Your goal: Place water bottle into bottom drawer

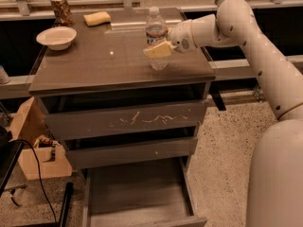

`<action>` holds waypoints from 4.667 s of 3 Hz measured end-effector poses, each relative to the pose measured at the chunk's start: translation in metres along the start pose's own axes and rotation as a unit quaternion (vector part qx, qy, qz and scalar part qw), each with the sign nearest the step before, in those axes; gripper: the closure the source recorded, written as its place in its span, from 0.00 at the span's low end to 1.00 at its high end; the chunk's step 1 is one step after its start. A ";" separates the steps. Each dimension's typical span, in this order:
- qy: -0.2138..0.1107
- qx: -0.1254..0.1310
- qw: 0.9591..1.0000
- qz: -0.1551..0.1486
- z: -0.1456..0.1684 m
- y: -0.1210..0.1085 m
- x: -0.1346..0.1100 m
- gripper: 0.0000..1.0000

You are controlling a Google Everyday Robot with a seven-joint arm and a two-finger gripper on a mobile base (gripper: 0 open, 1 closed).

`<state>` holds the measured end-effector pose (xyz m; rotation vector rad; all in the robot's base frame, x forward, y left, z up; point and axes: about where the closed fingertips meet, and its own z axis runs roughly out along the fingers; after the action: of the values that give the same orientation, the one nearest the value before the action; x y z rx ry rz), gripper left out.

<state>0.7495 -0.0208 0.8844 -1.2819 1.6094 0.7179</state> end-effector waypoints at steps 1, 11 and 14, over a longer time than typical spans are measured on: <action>0.000 0.000 1.000 0.000 0.000 0.000 0.000 0.89; 0.048 -0.005 0.999 -0.013 -0.119 0.150 -0.065 1.00; 0.040 -0.034 0.998 -0.018 -0.114 0.265 -0.004 1.00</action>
Offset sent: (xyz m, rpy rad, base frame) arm 0.0000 0.0000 0.0000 0.0000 0.0000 0.0000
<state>0.4624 -0.0416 0.9069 -1.4001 1.6339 0.7126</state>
